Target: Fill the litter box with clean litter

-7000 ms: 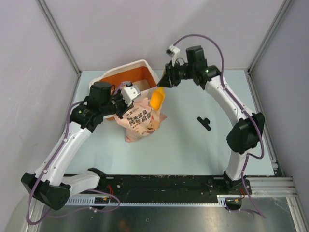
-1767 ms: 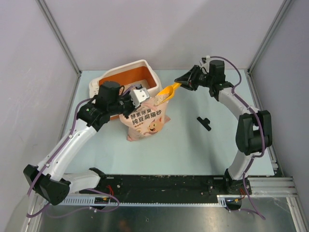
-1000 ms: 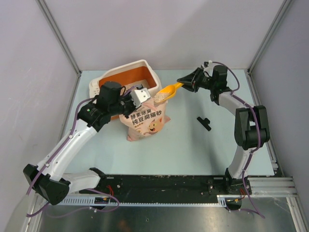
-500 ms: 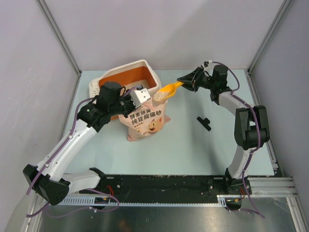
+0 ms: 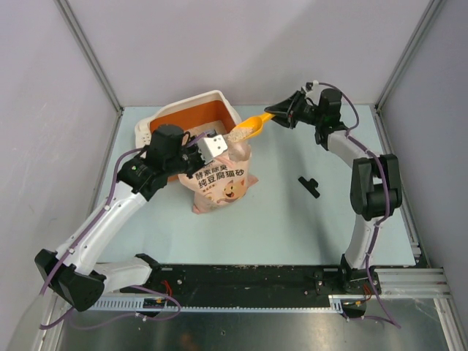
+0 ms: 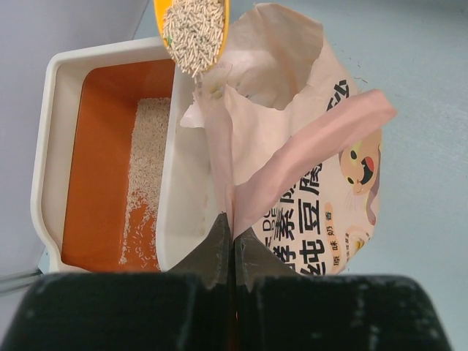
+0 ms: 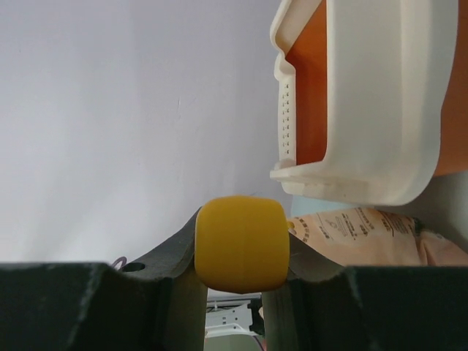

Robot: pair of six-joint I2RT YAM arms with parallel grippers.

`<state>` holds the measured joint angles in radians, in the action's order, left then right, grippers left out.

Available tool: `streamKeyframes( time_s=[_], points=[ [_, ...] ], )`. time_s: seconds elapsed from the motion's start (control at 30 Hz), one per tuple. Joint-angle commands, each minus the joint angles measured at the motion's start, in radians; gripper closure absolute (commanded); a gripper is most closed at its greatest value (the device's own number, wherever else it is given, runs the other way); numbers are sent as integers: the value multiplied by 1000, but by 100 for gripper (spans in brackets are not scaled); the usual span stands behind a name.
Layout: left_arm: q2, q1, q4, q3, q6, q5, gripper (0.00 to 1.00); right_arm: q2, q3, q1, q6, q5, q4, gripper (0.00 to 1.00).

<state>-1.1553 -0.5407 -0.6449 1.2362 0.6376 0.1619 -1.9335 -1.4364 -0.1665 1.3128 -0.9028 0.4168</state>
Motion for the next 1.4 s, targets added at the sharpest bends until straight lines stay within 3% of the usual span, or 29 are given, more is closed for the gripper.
streamKeyframes(
  time_s=[0.0, 0.37, 0.5, 0.7, 0.83, 1.07, 1.2, 1.37],
  points=[
    [37, -2, 4, -12, 24, -33, 100, -64, -116, -31, 22, 8, 39, 100],
    [26, -2, -15, -7, 25, -42, 100, -409, -627, -165, -72, 180, -101, 100],
    [29, -4, -27, 3, 20, -39, 100, -537, -823, -240, -242, 231, -133, 100],
    [61, -2, -27, -26, 2, -1, 100, -599, -1048, -300, -544, 338, -193, 100],
    [88, -4, -27, -46, -13, 40, 100, -592, -1096, -359, -774, 378, -234, 100],
    [150, -2, -24, -75, -38, 106, 100, -509, -1030, -452, -1424, 554, -236, 100],
    [187, -4, -22, -101, -35, 142, 100, -476, -1032, -452, -1538, 596, -256, 100],
    [213, -4, 8, -139, -19, 162, 100, -372, -987, -416, -1483, 605, -334, 100]
  ],
)
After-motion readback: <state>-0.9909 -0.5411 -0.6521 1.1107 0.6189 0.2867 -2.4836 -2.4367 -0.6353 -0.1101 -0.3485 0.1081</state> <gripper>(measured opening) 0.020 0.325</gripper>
